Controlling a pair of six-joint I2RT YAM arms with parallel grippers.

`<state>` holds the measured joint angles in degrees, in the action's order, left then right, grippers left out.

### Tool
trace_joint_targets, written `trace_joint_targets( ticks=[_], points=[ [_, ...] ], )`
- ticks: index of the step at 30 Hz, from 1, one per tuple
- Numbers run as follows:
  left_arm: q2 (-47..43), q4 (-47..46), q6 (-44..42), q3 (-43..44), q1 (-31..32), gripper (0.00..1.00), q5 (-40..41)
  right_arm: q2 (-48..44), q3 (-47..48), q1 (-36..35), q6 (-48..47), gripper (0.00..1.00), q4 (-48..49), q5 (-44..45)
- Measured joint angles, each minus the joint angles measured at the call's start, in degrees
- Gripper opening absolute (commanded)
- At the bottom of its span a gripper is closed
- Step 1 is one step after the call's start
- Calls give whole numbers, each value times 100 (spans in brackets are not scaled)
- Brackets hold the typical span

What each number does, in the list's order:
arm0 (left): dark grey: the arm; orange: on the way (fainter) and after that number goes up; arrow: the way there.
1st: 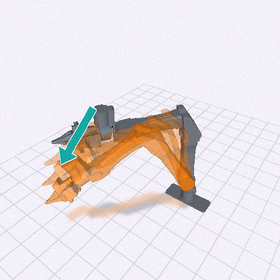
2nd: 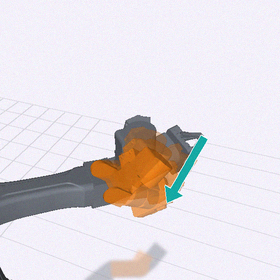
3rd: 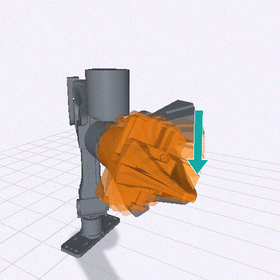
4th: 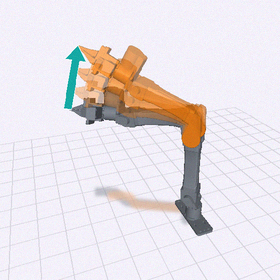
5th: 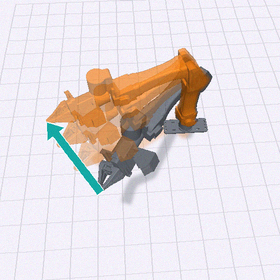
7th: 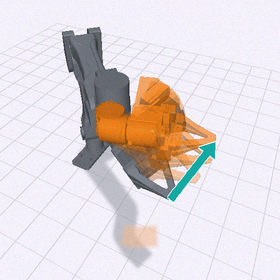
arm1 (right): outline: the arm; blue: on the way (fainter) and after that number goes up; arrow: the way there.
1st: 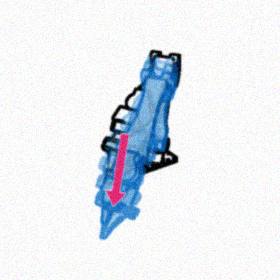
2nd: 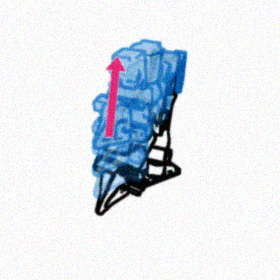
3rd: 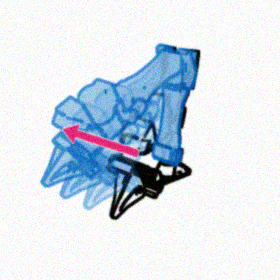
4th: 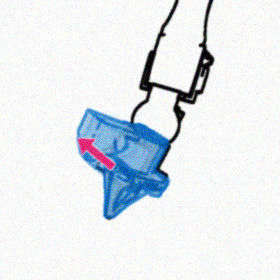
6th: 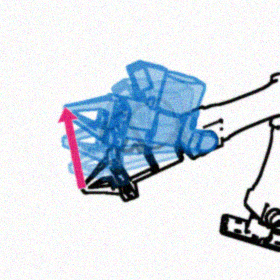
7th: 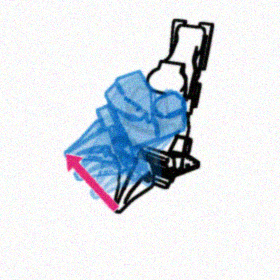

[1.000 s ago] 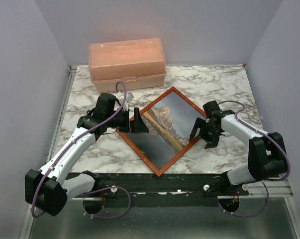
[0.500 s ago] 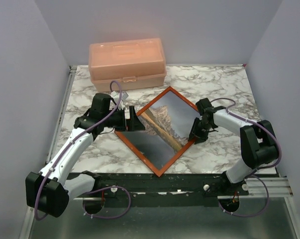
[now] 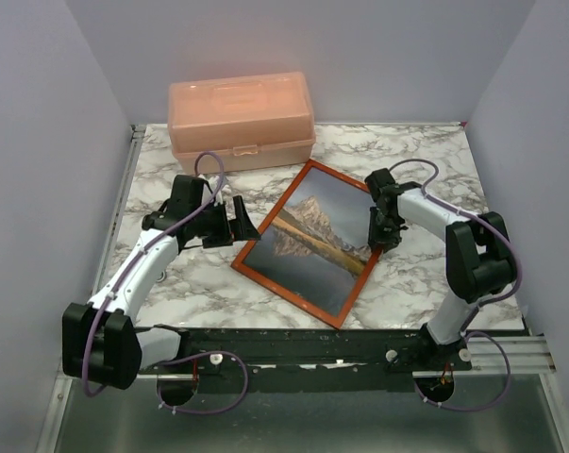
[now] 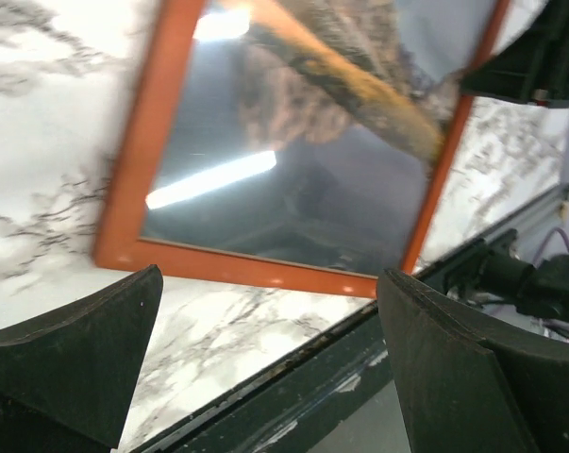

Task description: Put the photo into the frame

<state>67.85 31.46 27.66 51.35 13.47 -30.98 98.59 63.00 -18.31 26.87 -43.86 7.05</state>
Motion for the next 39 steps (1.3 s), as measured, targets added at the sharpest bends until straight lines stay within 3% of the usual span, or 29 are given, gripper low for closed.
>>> trace_joint_targets(
  ticks=[2,5,7,11,20,26,31,39],
  points=[
    [195,57,-2,0,-37,98,219,173,195,0,-151,44,-140,225],
    [662,142,-2,0,-63,98,601,417,527,2,-297,69,-345,415],
    [920,151,0,0,-63,98,750,452,728,-2,-304,80,-271,411],
    [1401,122,26,0,-66,99,944,415,874,20,-151,90,-74,289],
    [2074,-291,219,-9,9,99,763,-116,-348,1067,378,93,656,-1283],
    [2146,-643,369,-256,345,98,527,-76,-404,1113,420,93,868,-2017],
    [1818,-1021,444,-638,577,95,601,-31,-345,1134,372,93,811,-2076],
    [981,-1320,1060,-1508,1534,92,588,118,-131,1191,63,93,769,-1829]
  ],
)
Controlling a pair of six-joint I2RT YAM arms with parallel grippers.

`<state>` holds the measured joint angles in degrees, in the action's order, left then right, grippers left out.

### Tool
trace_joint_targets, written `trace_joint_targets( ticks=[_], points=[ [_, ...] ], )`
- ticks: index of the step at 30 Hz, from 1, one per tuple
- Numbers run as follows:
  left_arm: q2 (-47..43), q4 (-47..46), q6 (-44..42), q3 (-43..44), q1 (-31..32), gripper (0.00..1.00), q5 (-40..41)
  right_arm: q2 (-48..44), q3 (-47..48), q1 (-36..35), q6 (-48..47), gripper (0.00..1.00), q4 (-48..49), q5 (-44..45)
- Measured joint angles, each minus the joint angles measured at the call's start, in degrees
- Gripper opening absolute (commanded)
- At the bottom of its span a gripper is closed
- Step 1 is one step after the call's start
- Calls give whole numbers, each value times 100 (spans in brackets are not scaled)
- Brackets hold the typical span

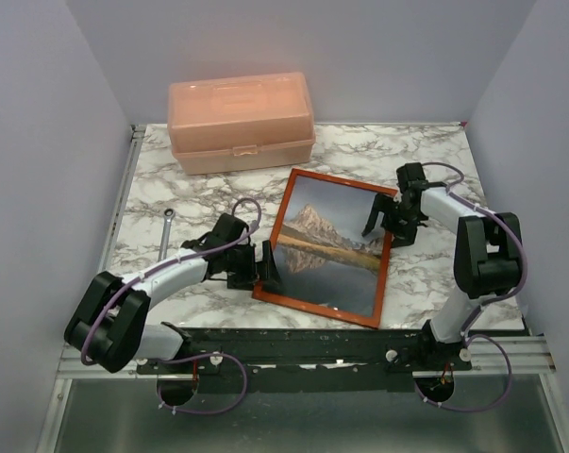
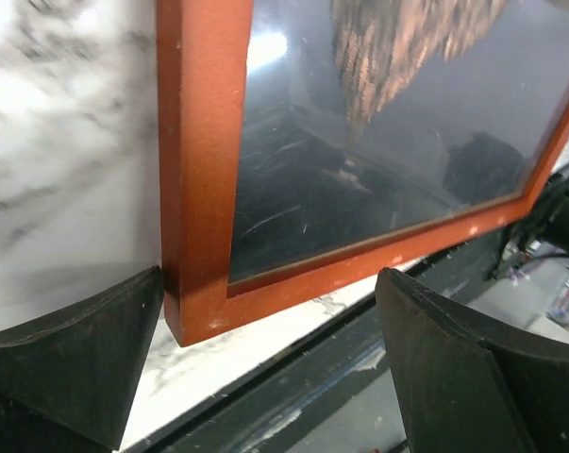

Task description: Put the photo into the frame

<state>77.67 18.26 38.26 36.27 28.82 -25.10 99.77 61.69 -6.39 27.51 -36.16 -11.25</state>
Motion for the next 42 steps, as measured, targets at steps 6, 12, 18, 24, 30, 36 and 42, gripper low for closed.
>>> trace_joint_targets(
  ticks=[6,12,18,24,30,36,42],
  points=[
    [-352,-201,564,-428,341,93,-291,302,380,2,-118,93,-42,-42],
    [-273,-302,841,-444,367,93,-413,693,892,2,-157,93,-39,-256],
    [-144,-433,1051,-422,433,93,-542,1047,1357,-7,-168,93,9,-431],
    [-105,-481,1119,-426,472,98,-535,1023,1298,-11,-144,94,208,-468],
    [-236,-365,1110,-402,498,98,-273,702,896,-72,-17,95,422,-286],
    [-901,-120,1054,-372,98,99,133,63,391,-184,199,96,262,92],
    [-1991,-339,942,-402,-1010,98,22,-1185,-173,-197,308,100,605,369]
  ],
)
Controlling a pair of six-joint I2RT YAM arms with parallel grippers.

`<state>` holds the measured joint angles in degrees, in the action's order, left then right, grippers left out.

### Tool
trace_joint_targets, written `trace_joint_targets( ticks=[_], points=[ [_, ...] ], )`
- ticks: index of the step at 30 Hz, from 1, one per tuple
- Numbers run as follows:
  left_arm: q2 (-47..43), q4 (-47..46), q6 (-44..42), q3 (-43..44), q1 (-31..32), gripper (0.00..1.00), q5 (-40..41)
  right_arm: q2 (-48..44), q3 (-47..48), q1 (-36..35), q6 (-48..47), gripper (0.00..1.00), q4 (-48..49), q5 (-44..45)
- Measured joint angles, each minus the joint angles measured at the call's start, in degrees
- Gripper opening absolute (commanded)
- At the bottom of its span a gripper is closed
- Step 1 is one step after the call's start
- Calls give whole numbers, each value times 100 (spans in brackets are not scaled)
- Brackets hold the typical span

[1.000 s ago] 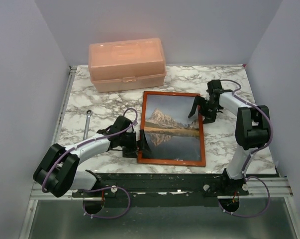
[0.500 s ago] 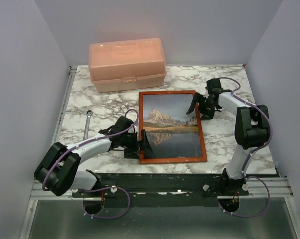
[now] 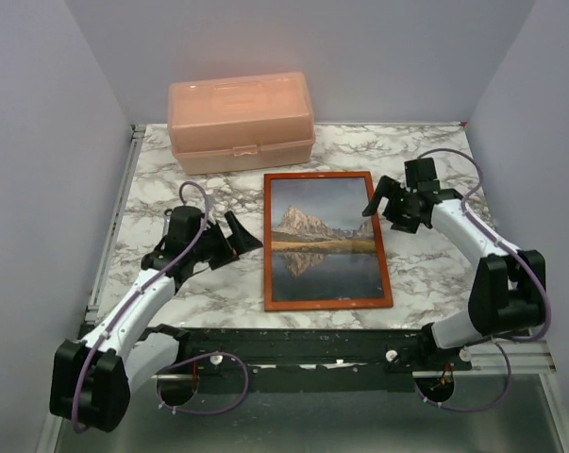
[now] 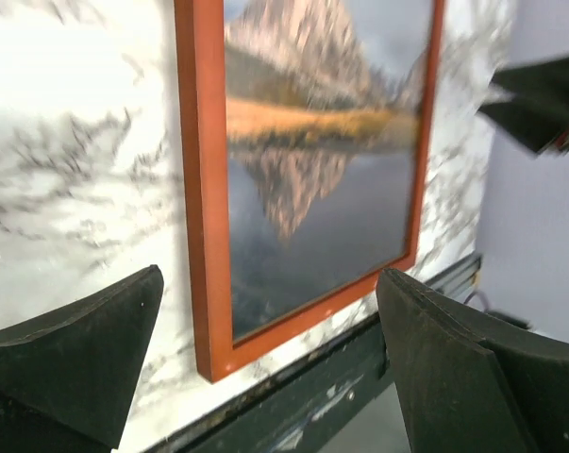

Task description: Put the photo into the frame

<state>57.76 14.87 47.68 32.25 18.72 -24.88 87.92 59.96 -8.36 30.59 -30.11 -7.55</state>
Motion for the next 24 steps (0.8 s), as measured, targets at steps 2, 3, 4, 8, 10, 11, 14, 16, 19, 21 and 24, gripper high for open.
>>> trace_joint_targets(
  ticks=[2,3,4,8,10,11,14,16,19,21,24],
  points=[
    [-251,-197,-17,-57,-404,99,-116,-391,-212,0,13,100,197,92],
    [-378,-334,-20,-120,-619,98,-203,-555,-310,2,26,100,282,131],
    [-492,-505,-20,-210,-861,99,-304,-704,-407,2,31,100,378,168],
    [-793,-1342,142,-713,-1652,99,-610,-1213,-752,9,46,100,643,323],
    [-960,-1902,278,-1073,-2039,99,-645,-1471,-881,11,44,100,730,472],
    [-1062,-2131,319,-1224,-2159,98,-627,-1609,-942,11,42,100,772,575],
    [-1482,-2621,289,-1530,-2280,98,-361,-2048,-1097,22,-22,100,872,968],
    [-1770,-2830,111,-1611,-2284,99,-98,-2365,-1252,22,-122,100,1038,1246],
    [-2225,-3119,-439,-1657,-2284,99,459,-2946,-1755,22,-319,100,1488,1700],
    [-2404,-3233,-883,-1670,-2284,98,863,-3364,-2280,22,-442,100,1930,1996],
    [-2472,-3279,-1432,-1672,-2284,99,1449,-3906,-3198,22,-551,95,2782,2402]
  ],
)
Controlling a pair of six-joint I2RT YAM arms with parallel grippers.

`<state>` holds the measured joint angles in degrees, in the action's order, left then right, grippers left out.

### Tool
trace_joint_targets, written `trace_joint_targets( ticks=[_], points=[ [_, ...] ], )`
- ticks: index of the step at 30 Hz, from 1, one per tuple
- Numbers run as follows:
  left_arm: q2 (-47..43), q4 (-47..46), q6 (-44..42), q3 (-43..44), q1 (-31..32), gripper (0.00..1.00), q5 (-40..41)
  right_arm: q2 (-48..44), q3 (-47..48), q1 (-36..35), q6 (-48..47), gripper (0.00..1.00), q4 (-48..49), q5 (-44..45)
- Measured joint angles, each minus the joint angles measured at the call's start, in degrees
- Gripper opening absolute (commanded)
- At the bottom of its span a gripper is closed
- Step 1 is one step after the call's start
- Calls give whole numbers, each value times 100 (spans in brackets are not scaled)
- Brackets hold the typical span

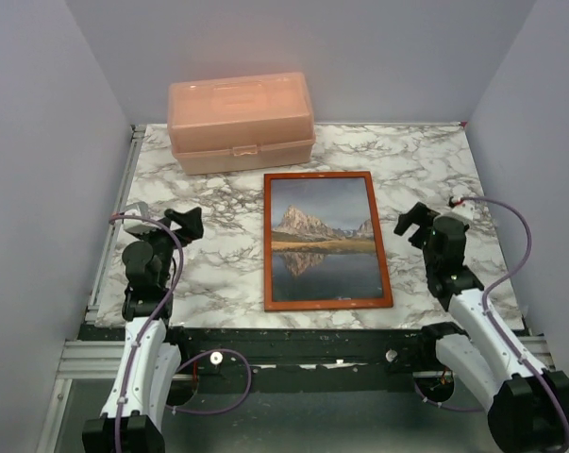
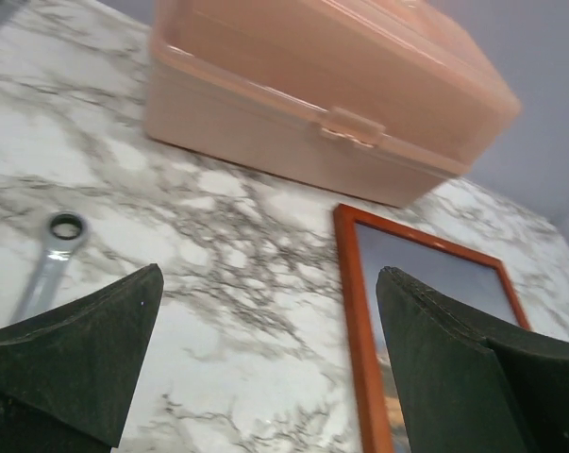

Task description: Put the photo into the frame

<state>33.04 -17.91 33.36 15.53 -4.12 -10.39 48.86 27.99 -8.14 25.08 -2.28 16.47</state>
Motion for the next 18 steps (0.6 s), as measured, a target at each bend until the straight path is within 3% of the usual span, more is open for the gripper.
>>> trace_joint_targets(
  ticks=[4,8,12,18],
  points=[
    [321,-35,-415,-11,20,98,1038,-586,-1602,0,-256,98,1698,304],
    [1196,-535,-1027,-116,391,99,2236,-446,-2756,0,-866,100,3637,393],
    [2267,-1547,-1749,-317,866,98,2879,459,-2750,0,-1318,100,5156,516],
    [3460,-3209,-2533,-317,975,99,3032,2306,-2618,0,-1648,100,6645,518]
  ],
)
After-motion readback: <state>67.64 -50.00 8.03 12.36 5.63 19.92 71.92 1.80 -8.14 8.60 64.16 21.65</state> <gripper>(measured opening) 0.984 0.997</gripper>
